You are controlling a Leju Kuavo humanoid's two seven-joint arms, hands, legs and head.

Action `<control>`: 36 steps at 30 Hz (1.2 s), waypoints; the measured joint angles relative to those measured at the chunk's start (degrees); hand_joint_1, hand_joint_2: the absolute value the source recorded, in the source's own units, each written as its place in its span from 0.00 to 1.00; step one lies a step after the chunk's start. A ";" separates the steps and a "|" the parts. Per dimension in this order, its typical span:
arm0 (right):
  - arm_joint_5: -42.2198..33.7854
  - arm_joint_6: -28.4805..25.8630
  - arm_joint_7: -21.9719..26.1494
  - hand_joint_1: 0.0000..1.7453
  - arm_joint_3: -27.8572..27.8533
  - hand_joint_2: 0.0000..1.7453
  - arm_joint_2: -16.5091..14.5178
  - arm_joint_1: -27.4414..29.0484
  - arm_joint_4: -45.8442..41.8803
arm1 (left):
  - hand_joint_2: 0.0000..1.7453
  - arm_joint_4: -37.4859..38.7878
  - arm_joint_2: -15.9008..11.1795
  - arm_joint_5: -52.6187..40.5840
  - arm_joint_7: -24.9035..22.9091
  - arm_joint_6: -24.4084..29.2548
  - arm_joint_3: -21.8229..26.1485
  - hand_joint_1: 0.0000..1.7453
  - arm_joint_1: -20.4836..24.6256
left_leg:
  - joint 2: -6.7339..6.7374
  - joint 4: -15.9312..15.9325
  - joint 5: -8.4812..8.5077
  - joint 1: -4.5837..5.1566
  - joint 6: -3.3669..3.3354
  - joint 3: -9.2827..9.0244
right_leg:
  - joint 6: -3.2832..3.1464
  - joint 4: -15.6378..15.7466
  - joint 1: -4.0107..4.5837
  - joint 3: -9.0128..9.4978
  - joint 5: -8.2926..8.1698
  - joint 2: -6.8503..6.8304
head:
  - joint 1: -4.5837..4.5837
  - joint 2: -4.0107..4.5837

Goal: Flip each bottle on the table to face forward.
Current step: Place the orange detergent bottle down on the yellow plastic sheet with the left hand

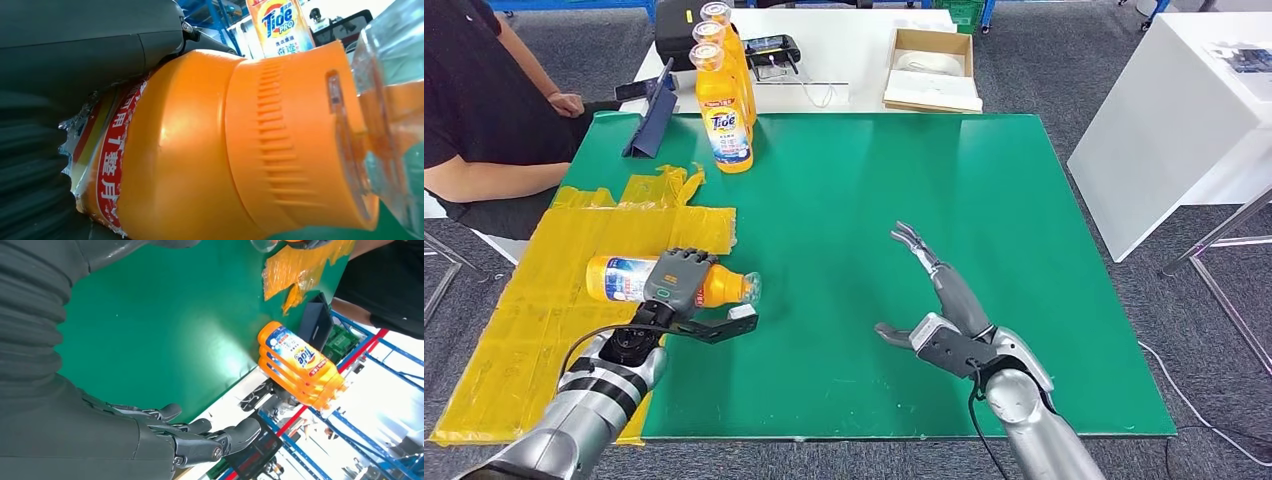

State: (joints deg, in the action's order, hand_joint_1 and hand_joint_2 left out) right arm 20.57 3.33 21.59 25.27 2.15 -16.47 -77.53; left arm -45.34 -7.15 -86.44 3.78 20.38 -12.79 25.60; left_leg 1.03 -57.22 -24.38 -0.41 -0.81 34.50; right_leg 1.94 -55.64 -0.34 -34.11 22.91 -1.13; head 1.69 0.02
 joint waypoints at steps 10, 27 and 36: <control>0.07 -0.09 -0.01 0.00 -0.01 1.00 0.01 0.16 0.00 | 0.00 1.93 0.01 -0.81 0.30 1.10 -1.11 0.00 0.87 | -0.04 0.00 0.11 0.00 0.05 -0.18 | -0.01 -0.02 0.00 0.18 -0.01 -0.01 | 0.01 0.00; -2.62 3.57 -0.15 0.00 0.66 0.00 1.21 -8.64 7.45 | 0.00 -15.70 -12.69 64.40 32.12 -37.84 4.68 0.00 -8.24 | 0.12 0.01 0.11 -0.05 0.10 0.00 | -0.05 -0.11 0.08 -0.13 -0.01 0.15 | 0.00 0.00; 1.70 -5.46 1.53 0.00 1.81 0.00 -2.08 -10.63 11.18 | 0.00 -23.52 -6.63 88.29 31.35 -50.51 14.92 0.00 -9.76 | 0.03 -0.02 0.15 -0.05 0.15 0.14 | -0.04 -0.10 0.05 -0.20 -0.01 0.06 | -0.03 0.00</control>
State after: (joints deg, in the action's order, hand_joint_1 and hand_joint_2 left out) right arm 22.27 -2.13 23.13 27.08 0.06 -27.10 -66.35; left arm -68.85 -13.78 1.85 35.13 -30.13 2.12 15.84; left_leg 1.05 -57.24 -24.23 -0.47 -0.65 34.64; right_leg 1.90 -55.74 -0.28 -34.31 22.89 -1.07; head 1.67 0.02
